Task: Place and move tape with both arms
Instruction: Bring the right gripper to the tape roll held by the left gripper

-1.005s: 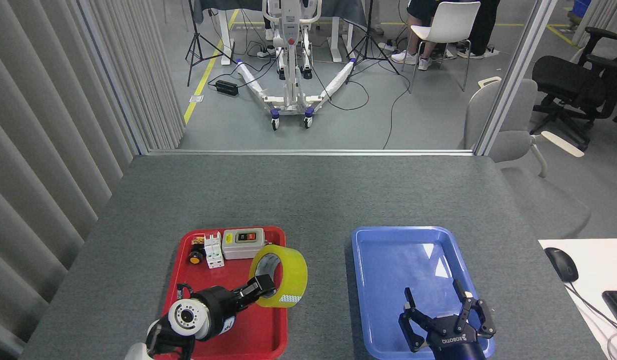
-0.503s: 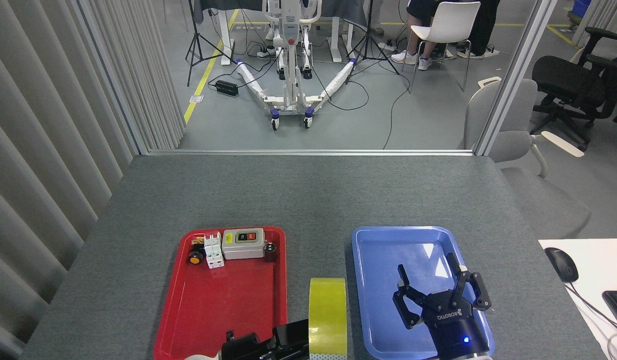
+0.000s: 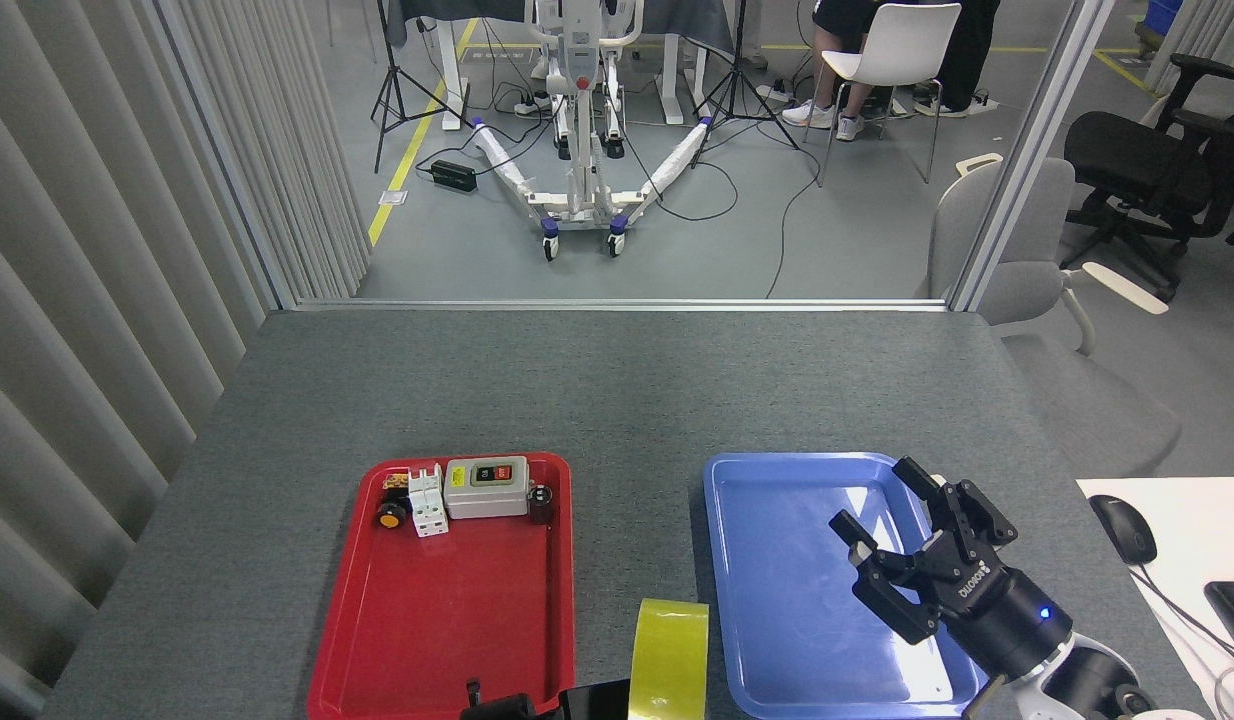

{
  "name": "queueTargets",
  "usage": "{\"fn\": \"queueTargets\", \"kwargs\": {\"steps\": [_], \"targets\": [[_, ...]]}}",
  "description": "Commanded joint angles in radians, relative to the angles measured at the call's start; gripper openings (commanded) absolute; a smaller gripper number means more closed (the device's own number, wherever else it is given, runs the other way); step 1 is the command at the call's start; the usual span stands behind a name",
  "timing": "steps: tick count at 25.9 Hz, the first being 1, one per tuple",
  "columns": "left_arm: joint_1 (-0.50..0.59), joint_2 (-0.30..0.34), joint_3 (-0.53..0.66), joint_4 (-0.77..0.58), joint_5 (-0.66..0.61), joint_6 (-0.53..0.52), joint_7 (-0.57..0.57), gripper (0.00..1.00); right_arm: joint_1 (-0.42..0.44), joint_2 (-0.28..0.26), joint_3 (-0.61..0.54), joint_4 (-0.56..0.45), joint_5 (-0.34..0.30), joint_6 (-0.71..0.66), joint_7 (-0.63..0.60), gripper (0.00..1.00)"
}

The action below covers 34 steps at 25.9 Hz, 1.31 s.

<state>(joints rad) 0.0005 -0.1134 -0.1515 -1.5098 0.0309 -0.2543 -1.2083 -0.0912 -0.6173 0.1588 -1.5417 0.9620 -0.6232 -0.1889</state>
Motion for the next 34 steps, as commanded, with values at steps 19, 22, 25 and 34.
{"fn": "queueTargets", "kwargs": {"steps": [19,22,25,34], "targets": [[0.01,0.038,0.024,0.0,0.001,-0.052,-0.007,0.0,-0.248,-0.234,0.588,-0.112,-0.074,-0.082,0.028,0.93],[0.01,0.04,0.027,0.002,0.001,-0.052,-0.007,0.0,-0.248,-0.185,0.588,-0.112,-0.071,-0.082,0.058,0.83],[0.01,0.046,0.036,0.003,0.003,-0.052,-0.008,0.0,-0.249,-0.156,0.588,-0.11,-0.071,-0.082,0.111,0.71],[0.01,0.047,0.036,0.002,0.004,-0.052,-0.008,0.0,-0.251,-0.153,0.578,-0.106,-0.071,-0.084,0.114,0.44]]}}
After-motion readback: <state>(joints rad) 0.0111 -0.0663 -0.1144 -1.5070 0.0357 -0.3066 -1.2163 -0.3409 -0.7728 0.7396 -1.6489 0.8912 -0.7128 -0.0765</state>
